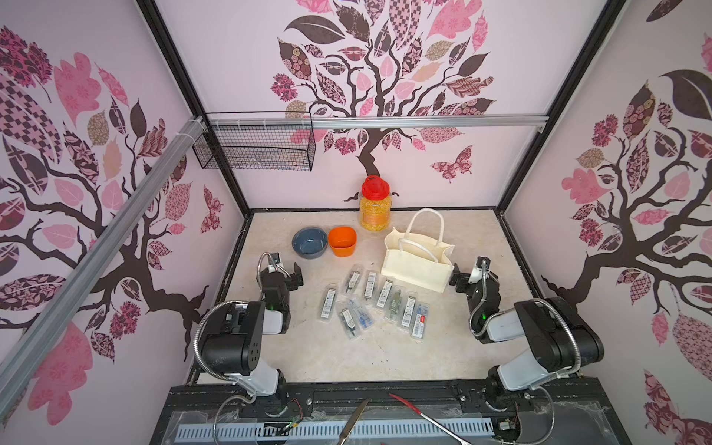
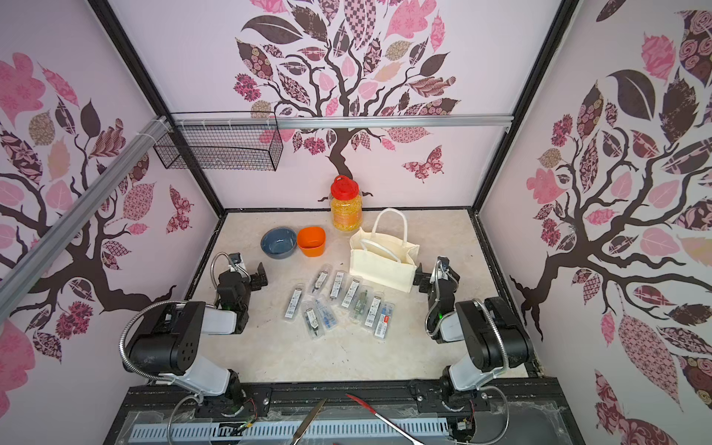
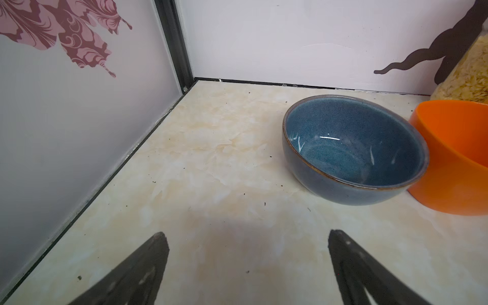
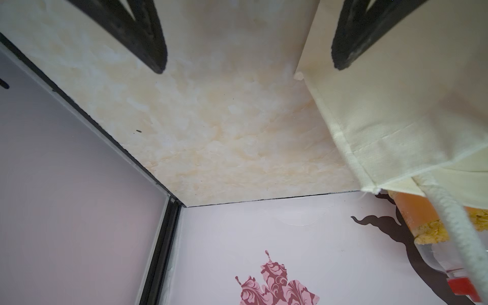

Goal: Put the compass set into the canvas bag
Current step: Pick up the compass set at the center of the board.

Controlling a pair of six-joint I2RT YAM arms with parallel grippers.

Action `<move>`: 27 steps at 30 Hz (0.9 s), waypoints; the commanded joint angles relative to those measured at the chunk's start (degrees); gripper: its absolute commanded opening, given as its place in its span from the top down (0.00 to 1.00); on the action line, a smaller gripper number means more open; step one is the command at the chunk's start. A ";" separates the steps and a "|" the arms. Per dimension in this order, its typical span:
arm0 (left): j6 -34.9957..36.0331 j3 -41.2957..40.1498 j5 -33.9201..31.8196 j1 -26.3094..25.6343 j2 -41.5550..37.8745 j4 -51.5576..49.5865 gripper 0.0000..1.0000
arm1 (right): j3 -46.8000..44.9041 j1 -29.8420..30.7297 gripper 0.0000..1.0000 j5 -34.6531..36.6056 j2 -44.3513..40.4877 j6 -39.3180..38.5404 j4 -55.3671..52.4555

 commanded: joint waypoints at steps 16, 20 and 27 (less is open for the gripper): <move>-0.26 0.24 0.23 -0.02 0.12 1.29 0.02 | 1.24 -0.48 0.00 -0.76 0.31 -0.14 -0.25; -0.18 0.29 -0.12 -0.26 0.06 1.26 0.02 | 1.25 -0.45 0.00 -0.74 0.28 -0.14 -0.25; -0.26 0.25 -0.12 -0.18 -0.17 0.92 0.02 | 0.42 -0.44 0.00 1.53 -0.34 0.39 0.77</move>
